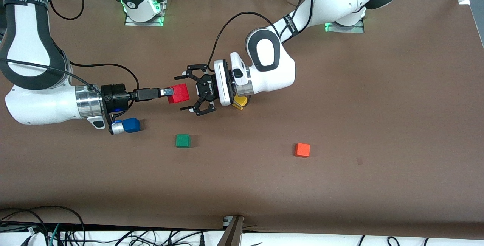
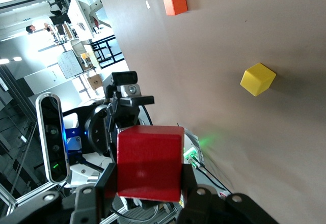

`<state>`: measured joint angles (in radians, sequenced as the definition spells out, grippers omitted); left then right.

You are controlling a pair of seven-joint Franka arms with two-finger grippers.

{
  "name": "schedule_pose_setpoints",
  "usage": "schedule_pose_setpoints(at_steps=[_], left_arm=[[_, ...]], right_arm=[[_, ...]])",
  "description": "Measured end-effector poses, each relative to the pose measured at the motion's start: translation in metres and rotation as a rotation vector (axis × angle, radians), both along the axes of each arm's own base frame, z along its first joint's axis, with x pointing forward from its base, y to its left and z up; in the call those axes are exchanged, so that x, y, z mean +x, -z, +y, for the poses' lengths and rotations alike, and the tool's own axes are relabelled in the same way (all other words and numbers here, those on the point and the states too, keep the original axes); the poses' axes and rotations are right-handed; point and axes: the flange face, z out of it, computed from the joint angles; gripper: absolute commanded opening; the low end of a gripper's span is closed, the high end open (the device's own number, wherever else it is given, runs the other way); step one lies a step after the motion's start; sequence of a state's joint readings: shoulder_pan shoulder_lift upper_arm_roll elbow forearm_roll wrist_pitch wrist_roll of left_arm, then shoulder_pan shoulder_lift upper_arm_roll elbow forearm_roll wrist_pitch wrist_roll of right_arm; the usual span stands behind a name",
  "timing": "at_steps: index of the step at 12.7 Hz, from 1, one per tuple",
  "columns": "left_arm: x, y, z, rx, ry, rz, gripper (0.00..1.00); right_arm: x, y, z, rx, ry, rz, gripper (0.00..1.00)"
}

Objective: Pass red block to right arm, stack on blue
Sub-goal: 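Open the left gripper and pull it back from the red cube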

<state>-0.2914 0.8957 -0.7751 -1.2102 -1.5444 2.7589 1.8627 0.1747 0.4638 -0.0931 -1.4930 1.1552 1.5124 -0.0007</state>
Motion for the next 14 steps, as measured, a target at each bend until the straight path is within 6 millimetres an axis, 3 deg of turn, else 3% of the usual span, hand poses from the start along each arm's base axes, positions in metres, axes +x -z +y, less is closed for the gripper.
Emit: schedule_pose_setpoints(at_steps=[5,9,12,14], left_arm=[[0.017,0.007,0.021,0.013,-0.038,0.014,1.0],[0.023,0.039,0.051,0.067,-0.051,0.058,1.0],[0.014,0.032,0.09,0.139,-0.055,0.049,1.0],[0.012,0.019,0.136,0.206,-0.088,0.025,1.0]], right_arm=[[0.002,0.002,-0.01,-0.026,0.013,-0.006,0.0],[0.002,0.0,-0.017,-0.149,-0.038,-0.047,0.0],[0.002,-0.001,-0.021,-0.204,-0.064,-0.072,0.0],[0.001,0.003,-0.026,-0.245,-0.096,-0.098,0.0]])
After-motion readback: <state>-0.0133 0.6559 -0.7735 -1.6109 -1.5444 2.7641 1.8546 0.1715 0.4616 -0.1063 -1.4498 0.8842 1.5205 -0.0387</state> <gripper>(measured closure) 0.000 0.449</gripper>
